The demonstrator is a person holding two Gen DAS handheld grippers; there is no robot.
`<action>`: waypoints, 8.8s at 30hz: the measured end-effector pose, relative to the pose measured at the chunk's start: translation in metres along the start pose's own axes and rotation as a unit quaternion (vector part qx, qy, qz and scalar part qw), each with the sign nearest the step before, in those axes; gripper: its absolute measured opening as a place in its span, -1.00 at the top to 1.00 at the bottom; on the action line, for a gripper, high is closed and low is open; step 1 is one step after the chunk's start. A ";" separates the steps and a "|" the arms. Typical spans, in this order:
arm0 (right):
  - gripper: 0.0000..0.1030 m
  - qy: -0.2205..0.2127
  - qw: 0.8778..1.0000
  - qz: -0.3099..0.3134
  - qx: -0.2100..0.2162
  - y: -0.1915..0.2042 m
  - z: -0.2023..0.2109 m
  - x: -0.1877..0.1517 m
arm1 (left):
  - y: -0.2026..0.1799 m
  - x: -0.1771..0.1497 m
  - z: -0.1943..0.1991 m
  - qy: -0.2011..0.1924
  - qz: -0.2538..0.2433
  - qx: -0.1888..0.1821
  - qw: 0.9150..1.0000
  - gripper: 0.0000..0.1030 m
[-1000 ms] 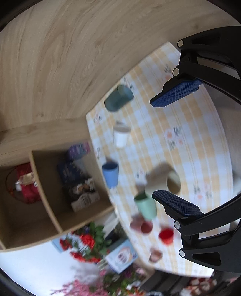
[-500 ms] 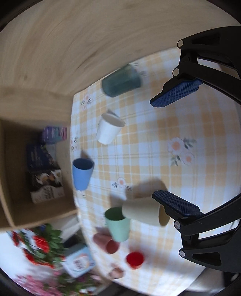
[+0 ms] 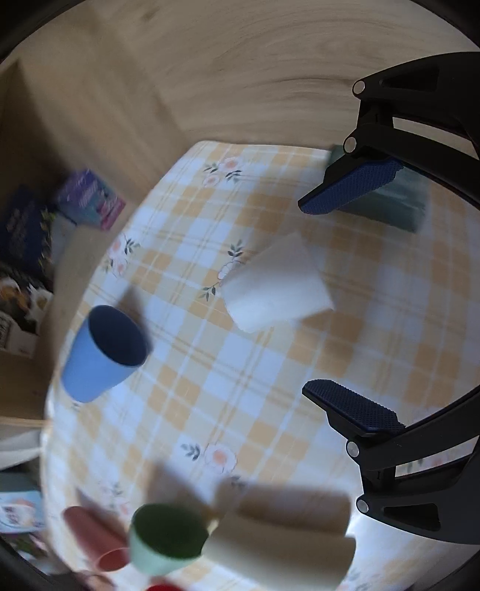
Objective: Flip cup upside down
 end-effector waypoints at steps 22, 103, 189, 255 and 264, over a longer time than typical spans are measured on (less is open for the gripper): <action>-0.08 0.099 0.984 -0.126 0.075 -0.015 -0.041 0.001 | -0.010 0.006 -0.002 -0.006 0.005 -0.011 1.000 -0.88; -0.70 -0.148 0.931 -0.264 0.205 0.250 0.148 -0.063 | -0.030 -0.064 -0.003 0.149 0.017 -0.116 0.982 -0.80; -0.70 -0.107 0.928 -0.300 0.194 0.241 0.126 -0.085 | -0.026 -0.076 -0.044 0.099 -0.066 0.006 0.993 0.06; -0.70 -0.349 0.895 -0.272 0.054 0.205 0.386 -0.156 | -0.089 -0.046 0.263 -0.168 -0.115 -0.075 0.976 -0.88; -0.70 -0.350 0.896 -0.268 0.051 0.208 0.386 -0.155 | -0.085 -0.046 0.264 -0.167 -0.111 -0.068 0.977 -0.88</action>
Point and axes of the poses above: each gripper's, at about its wrist camera, not at the fingertips, and z roughly against the way its jaws point, y to its left, x to its top, the point moved 5 cm from there along -z, roughly the way its jaws point, and after that the axes turned 2 degrees about -z, right-handed, at the moved point
